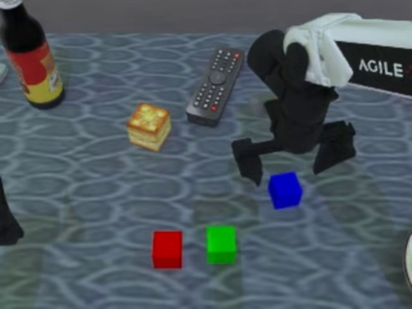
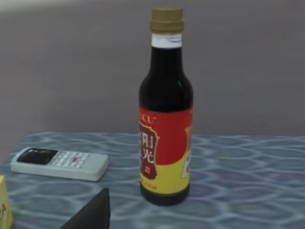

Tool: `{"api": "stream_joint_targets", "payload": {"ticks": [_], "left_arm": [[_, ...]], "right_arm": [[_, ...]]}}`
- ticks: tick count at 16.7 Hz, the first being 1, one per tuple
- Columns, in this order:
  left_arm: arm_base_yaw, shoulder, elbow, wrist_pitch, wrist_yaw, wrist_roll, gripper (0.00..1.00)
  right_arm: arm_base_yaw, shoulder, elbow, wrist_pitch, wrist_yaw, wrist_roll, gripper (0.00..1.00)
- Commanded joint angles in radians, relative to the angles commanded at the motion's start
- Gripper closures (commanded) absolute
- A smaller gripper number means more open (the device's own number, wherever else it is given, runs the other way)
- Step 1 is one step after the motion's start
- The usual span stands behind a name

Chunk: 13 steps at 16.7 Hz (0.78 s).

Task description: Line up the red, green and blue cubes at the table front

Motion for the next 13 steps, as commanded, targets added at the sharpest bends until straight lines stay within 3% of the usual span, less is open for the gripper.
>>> {"api": "stream_joint_targets", "payload": {"ticks": [5, 10, 13], "left_arm": [[0.0, 0.0, 0.0, 0.0, 0.0, 0.0, 0.0], [0.0, 0.0, 0.0, 0.0, 0.0, 0.0, 0.0], [0.0, 0.0, 0.0, 0.0, 0.0, 0.0, 0.0]], "right_arm": [[0.003, 0.074, -0.095, 0.175, 0.001, 0.004, 0.0], [0.003, 0.083, -0.105, 0.189, 0.001, 0.005, 0.0], [0.003, 0.083, -0.105, 0.189, 0.001, 0.005, 0.23]]}}
